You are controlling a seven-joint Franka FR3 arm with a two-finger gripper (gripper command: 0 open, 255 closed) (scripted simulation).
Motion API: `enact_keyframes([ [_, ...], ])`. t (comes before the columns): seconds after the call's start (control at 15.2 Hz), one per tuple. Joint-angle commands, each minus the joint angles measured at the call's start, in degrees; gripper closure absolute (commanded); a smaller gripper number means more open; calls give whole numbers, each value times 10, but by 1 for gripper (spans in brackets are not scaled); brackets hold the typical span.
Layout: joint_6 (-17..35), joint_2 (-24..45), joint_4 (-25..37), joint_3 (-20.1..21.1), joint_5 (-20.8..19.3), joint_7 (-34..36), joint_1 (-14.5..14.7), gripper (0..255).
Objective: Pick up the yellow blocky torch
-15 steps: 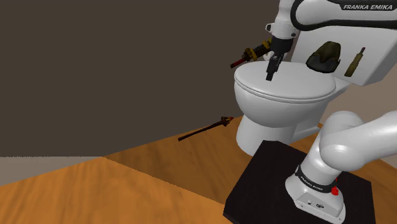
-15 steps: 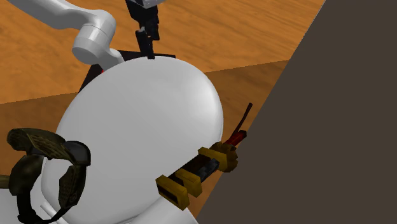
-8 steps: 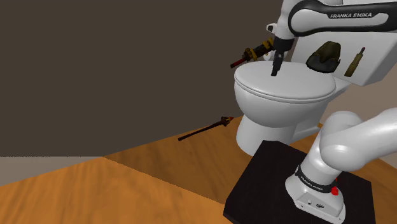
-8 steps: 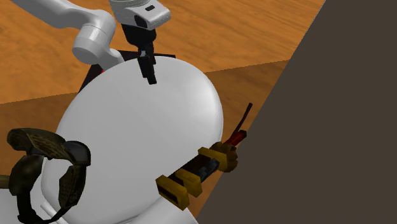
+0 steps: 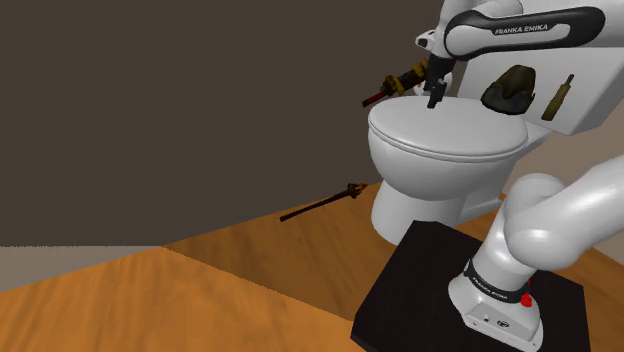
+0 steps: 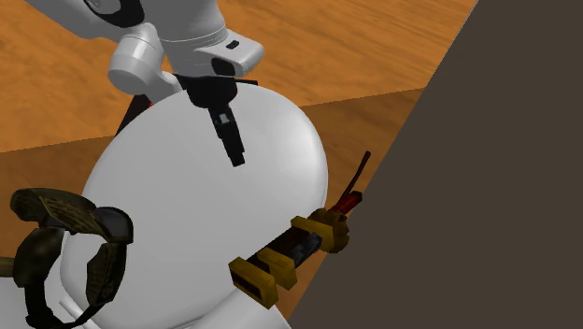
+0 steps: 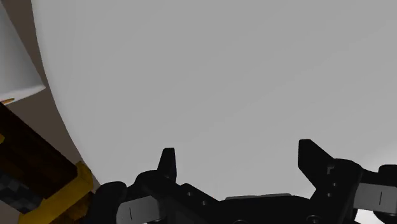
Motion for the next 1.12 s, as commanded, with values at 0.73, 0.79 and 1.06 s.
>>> enact_keyframes([
  [0.73,187,229,191,-222,84,-347,136,0],
  [0.79,200,256,209,-244,113,-384,149,0],
  [1.06,234,327,246,-287,204,-480,165,0],
])
